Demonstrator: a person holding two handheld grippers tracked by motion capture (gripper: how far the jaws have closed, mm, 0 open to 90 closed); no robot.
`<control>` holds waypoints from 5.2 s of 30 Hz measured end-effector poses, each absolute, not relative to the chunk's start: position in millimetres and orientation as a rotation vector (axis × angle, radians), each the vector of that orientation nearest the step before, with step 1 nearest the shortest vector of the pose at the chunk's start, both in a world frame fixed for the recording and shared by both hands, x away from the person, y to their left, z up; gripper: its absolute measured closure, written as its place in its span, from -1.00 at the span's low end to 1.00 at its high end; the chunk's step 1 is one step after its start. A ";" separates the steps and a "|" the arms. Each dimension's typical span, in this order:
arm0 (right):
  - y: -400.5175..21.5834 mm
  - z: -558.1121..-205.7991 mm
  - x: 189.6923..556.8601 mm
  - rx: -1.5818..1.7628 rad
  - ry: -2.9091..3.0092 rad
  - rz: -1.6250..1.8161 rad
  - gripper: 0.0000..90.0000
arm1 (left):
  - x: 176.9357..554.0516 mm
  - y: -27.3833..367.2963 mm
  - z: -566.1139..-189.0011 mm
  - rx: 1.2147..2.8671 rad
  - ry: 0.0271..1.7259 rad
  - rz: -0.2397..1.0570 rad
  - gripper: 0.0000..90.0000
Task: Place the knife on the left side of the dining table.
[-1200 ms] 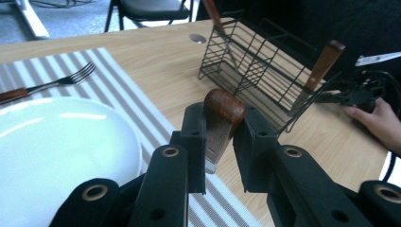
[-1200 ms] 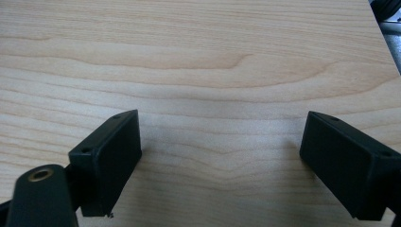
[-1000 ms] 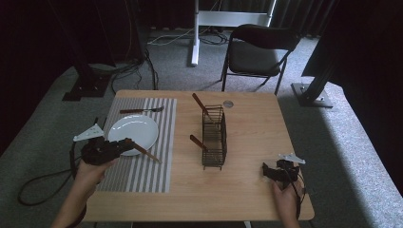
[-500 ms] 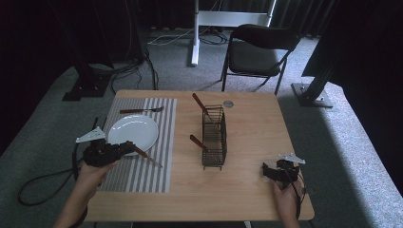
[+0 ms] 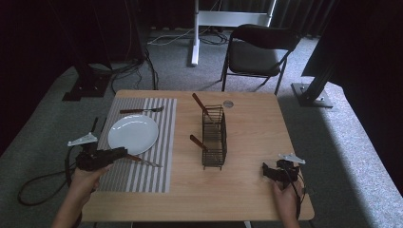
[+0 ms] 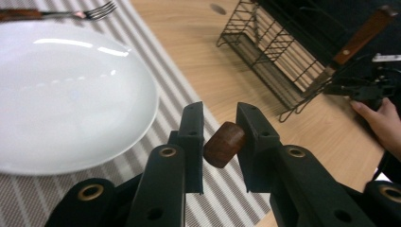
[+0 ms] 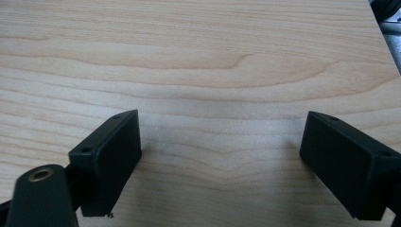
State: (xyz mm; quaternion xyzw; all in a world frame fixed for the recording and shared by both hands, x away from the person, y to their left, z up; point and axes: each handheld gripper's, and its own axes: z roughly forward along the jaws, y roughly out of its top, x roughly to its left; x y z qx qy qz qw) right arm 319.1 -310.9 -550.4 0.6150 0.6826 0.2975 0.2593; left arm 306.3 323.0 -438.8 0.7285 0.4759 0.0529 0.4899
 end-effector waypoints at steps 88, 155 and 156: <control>-310.8 -550.3 319.2 1.669 1.849 0.806 -0.72 | 239.4 326.6 -542.5 1.626 1.600 0.441 -0.10; -310.8 -550.3 319.2 1.670 1.849 0.807 -0.72 | 267.7 214.2 -535.3 1.889 1.456 0.527 -0.42; -310.8 -550.3 319.2 1.670 1.849 0.807 -0.72 | 268.5 212.9 -535.5 1.900 1.450 0.514 -0.42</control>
